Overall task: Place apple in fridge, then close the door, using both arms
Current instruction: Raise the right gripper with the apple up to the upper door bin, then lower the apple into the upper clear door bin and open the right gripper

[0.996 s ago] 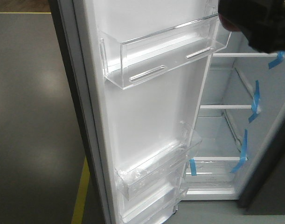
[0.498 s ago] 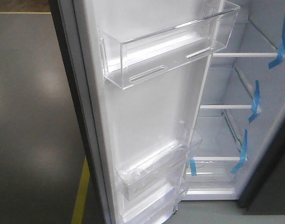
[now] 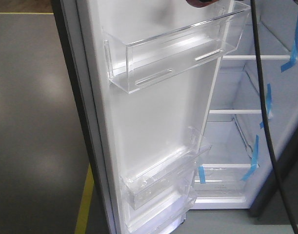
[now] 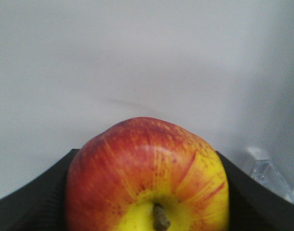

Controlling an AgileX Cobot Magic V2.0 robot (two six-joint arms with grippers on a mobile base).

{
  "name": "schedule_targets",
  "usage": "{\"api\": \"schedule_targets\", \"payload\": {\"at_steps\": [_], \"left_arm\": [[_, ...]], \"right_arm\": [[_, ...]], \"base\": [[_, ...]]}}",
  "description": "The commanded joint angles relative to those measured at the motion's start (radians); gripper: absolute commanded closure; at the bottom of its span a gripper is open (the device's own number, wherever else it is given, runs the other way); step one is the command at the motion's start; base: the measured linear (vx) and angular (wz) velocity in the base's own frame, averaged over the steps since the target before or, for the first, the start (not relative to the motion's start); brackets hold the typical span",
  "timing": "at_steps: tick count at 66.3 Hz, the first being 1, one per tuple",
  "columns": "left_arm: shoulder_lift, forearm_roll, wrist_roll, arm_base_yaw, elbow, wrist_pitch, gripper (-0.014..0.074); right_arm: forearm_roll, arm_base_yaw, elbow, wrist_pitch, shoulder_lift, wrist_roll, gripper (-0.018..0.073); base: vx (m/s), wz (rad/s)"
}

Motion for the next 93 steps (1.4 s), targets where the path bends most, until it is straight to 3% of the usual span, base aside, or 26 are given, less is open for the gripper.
{"api": "schedule_targets", "payload": {"at_steps": [1,31,57,65,82,93], "left_arm": [[-0.014,-0.006,-0.01,-0.006,0.029,-0.074,0.0602],[-0.014,-0.006,-0.01,-0.006,0.029,-0.074,0.0602],[-0.014,-0.006,-0.01,-0.006,0.029,-0.074,0.0602],[-0.014,-0.006,-0.01,-0.006,0.029,-0.074,0.0602],[-0.014,-0.006,-0.01,-0.006,0.029,-0.074,0.0602],[-0.014,-0.006,-0.01,-0.006,0.029,-0.074,0.0602]], "right_arm": [[0.003,-0.005,-0.035,-0.121,-0.015,0.004,0.0351],[0.007,-0.005,-0.035,-0.091,0.037,0.008,0.0302],[0.008,-0.005,-0.035,-0.038,0.037,0.02,-0.0022],[0.007,-0.005,-0.035,-0.034,0.036,0.02,-0.0078],[-0.004,-0.005,-0.035,0.011,-0.006,0.009,-0.007],[-0.019,-0.005,-0.035,0.128,-0.069,0.004,-0.0026]], "base": [[0.0,0.0],[0.0,0.0],[0.0,0.0],[0.0,0.0],[0.0,0.0],[0.0,0.0]]}}
